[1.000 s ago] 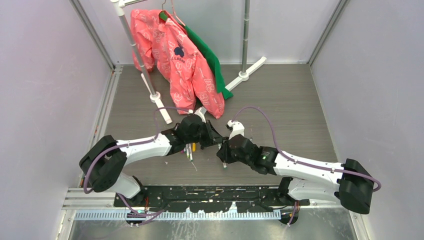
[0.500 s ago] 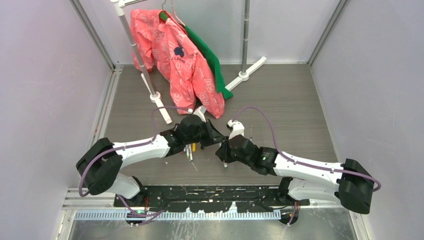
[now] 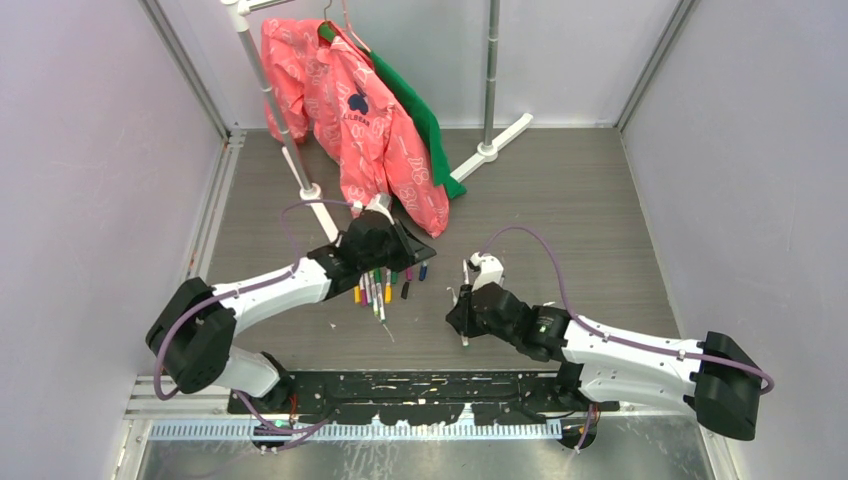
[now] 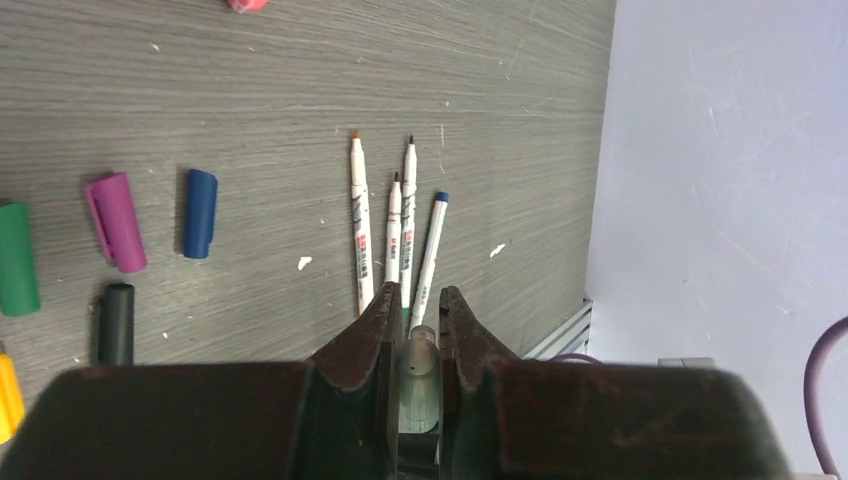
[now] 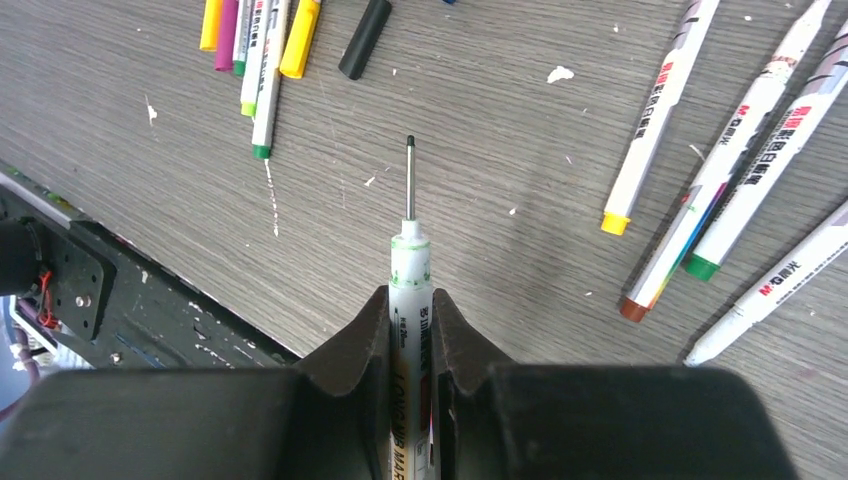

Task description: Open the pen caps

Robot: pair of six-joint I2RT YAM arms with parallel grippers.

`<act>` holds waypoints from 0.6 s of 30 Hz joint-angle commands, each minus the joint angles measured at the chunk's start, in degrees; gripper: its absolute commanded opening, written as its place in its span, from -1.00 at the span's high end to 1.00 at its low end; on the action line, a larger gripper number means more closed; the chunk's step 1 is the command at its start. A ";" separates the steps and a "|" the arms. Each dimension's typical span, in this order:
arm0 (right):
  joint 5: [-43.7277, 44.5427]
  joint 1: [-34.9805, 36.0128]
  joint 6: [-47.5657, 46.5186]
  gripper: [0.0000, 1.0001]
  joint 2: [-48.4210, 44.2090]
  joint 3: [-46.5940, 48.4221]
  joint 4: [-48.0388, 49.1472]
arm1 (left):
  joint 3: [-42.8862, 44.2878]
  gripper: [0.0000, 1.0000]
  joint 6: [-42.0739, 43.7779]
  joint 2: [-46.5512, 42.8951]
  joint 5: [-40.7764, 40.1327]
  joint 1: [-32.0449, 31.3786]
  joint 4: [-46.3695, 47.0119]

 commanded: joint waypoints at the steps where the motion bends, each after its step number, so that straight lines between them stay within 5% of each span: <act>1: 3.73 0.32 0.34 0.98 -0.82 2.02 -0.18 | 2.21 1.00 2.73 -0.91 -0.84 0.52 -1.12; 10: 23.09 0.03 2.52 0.98 0.70 9.45 -14.52 | 3.13 1.00 6.02 5.01 1.29 0.50 -4.53; 18: 23.68 -6.07 5.01 0.91 9.21 11.86 -17.72 | 2.46 0.73 7.76 7.67 -1.63 0.37 -9.38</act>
